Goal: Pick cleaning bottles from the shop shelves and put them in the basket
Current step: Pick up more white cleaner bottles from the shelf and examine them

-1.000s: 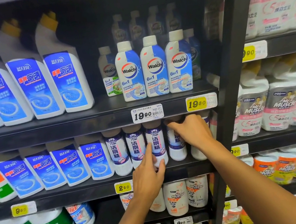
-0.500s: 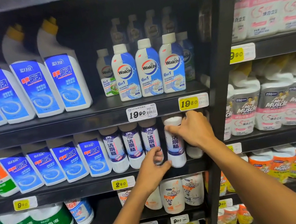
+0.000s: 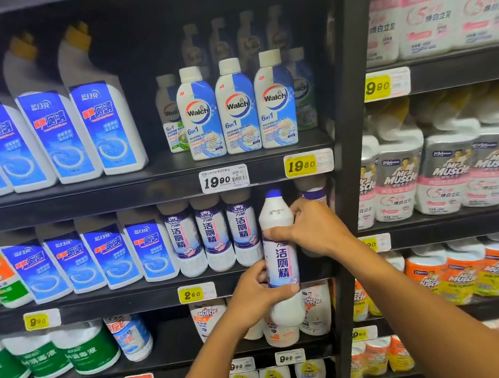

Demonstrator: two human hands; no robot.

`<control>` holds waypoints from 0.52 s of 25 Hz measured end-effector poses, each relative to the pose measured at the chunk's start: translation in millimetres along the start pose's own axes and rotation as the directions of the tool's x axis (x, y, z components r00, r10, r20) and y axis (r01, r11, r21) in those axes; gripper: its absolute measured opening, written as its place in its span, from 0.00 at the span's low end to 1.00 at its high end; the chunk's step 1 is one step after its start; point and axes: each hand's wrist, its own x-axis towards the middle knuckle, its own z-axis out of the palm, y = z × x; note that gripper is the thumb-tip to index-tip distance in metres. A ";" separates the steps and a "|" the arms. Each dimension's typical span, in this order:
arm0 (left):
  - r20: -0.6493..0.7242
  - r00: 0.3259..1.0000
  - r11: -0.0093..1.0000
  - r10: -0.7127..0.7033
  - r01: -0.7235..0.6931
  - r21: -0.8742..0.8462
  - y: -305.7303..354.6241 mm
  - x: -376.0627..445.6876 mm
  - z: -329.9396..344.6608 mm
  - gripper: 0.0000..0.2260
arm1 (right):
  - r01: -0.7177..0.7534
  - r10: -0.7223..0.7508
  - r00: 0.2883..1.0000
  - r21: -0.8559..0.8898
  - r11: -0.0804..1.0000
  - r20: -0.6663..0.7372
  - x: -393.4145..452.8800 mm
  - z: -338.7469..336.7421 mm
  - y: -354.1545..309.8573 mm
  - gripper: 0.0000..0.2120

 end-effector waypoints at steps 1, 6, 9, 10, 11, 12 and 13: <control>-0.006 1.000 1.000 0.005 -0.005 -0.012 -0.2 -3.8 0.0 0.24 | 0.012 -0.012 1.000 0.015 1.000 0.020 -2.3 -0.6 1.3 0.26; 0.030 0.999 0.995 0.026 -0.022 -0.101 -0.9 -27.7 -7.4 0.26 | 0.060 -0.084 0.988 0.176 0.983 0.131 -12.9 -7.3 -4.6 0.29; 0.062 0.997 0.987 0.043 -0.033 -0.156 -3.0 -47.4 -20.2 0.29 | 0.037 -0.087 0.984 0.304 0.952 0.155 -23.0 0.3 -15.7 0.25; 0.070 0.997 0.987 0.044 -0.032 -0.157 -2.8 -53.2 -24.6 0.29 | -0.008 -0.072 0.981 0.413 0.911 0.179 -26.4 5.3 -20.4 0.22; 0.078 0.996 0.988 0.043 -0.031 -0.152 -2.5 -59.7 -28.7 0.28 | -0.056 -0.056 0.978 0.509 0.859 0.202 -30.5 10.6 -25.8 0.19; 0.083 0.995 0.989 0.047 -0.035 -0.146 -2.5 -67.2 -34.4 0.27 | -0.087 -0.043 0.977 0.575 0.813 0.209 -34.9 16.7 -33.4 0.18; 0.084 0.995 0.989 0.057 -0.045 -0.139 -2.7 -74.3 -39.8 0.27 | -0.104 -0.030 0.979 0.616 0.781 0.203 -38.9 22.4 -41.9 0.18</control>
